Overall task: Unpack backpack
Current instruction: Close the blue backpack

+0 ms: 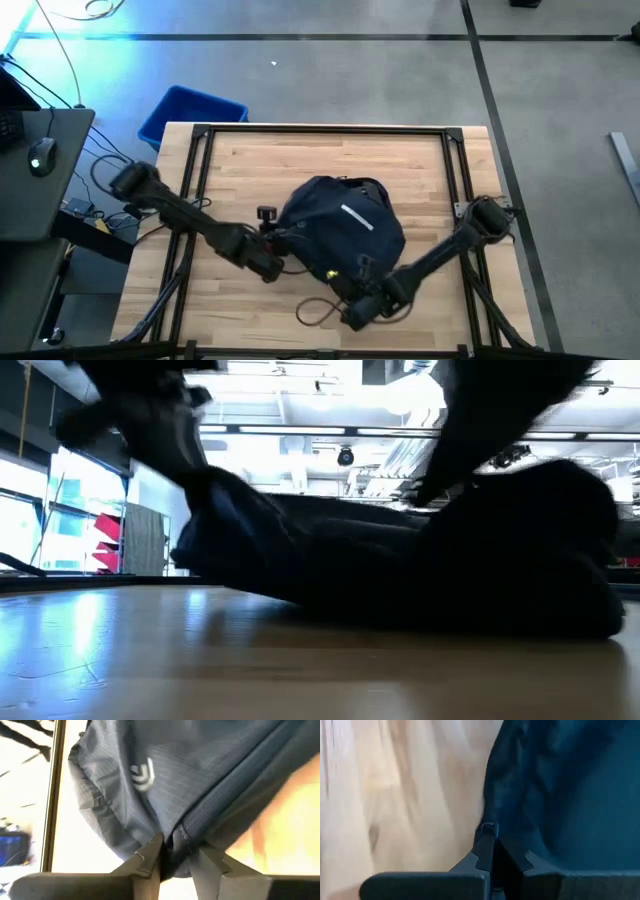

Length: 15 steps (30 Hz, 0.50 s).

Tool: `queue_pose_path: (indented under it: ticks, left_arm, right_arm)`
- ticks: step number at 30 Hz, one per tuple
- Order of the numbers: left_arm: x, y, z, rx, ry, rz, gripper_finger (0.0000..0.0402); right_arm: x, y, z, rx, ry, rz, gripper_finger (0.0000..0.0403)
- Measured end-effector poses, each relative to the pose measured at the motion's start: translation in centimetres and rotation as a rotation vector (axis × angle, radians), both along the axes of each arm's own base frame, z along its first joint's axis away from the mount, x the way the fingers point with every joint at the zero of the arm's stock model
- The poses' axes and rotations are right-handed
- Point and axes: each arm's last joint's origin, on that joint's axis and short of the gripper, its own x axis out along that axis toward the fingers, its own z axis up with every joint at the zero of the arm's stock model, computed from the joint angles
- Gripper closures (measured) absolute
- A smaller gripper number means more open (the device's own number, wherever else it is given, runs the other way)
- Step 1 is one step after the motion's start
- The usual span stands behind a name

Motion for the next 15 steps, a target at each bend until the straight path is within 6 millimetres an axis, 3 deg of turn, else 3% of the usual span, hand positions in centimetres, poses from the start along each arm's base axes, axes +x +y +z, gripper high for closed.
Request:
queue_pose_path:
  ticks: [3, 7, 11, 15]
  left_arm:
    - [-0.8, -0.5, 1.7, -0.132, -0.055, -0.030, 0.0314]
    - [0.3, -2.3, 2.3, -0.355, -0.151, -0.133, 0.0293]
    - [2.4, -4.2, 1.0, -0.418, -0.244, -0.205, 0.0285]
    - [2.7, -4.5, -1.6, -0.345, -0.178, -0.119, 0.0284]
  right_arm:
    - [1.2, -1.0, 0.2, -0.008, -0.033, 0.033, 0.0403]
    - [1.7, -1.4, 0.8, 0.004, -0.050, 0.096, 0.0403]
    - [1.1, -1.2, 2.2, 0.011, -0.061, 0.132, 0.0403]
    - [0.4, -0.6, 2.8, 0.056, -0.060, 0.137, 0.0403]
